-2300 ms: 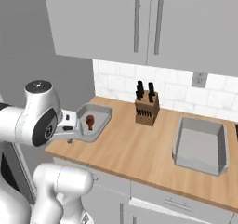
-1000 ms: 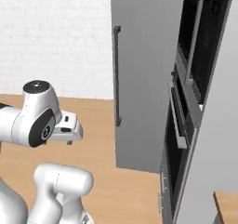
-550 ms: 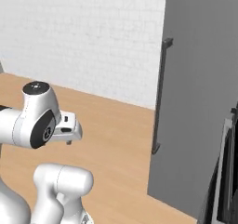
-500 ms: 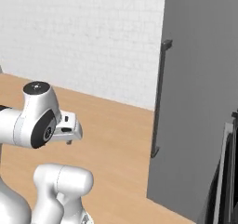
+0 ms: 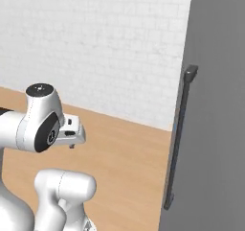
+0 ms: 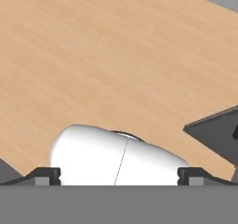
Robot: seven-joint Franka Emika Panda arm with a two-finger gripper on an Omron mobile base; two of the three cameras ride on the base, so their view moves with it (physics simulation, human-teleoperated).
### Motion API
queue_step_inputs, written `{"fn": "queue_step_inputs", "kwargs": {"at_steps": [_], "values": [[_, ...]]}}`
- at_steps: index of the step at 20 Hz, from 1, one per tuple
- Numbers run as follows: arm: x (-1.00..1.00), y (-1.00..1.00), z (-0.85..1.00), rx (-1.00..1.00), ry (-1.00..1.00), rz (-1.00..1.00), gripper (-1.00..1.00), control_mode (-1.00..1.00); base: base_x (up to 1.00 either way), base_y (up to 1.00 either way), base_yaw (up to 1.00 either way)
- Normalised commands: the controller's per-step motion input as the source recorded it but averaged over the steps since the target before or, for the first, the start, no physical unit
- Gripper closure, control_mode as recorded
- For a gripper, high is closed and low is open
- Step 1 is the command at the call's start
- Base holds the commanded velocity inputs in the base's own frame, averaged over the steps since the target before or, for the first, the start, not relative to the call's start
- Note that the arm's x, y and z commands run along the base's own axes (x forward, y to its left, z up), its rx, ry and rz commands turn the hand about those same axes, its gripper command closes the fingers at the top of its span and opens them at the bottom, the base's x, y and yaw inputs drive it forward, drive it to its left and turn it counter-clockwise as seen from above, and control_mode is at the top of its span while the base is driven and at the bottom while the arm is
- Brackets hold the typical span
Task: Place one onion and one chicken drumstick in each tupperware on the nearby counter, to pack two identical lunches.
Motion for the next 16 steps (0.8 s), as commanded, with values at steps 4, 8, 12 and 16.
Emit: {"fn": "queue_step_inputs", "kwargs": {"at_steps": [4, 8, 12, 16], "values": [[0.00, 0.00, 0.00, 0.00, 0.00, 0.00, -1.00, 1.00, 0.89, 1.00, -0.38], [0.00, 0.00, 0.00, 0.00, 0.00, 0.00, -1.00, 1.00, 0.68, 0.87, -0.64], [0.00, 0.00, 0.00, 0.00, 0.00, 0.00, -1.00, 1.00, 0.53, 0.66, -0.78], [0.00, 0.00, 0.00, 0.00, 0.00, 0.00, -1.00, 1.00, 0.67, 0.69, -0.77]]}}
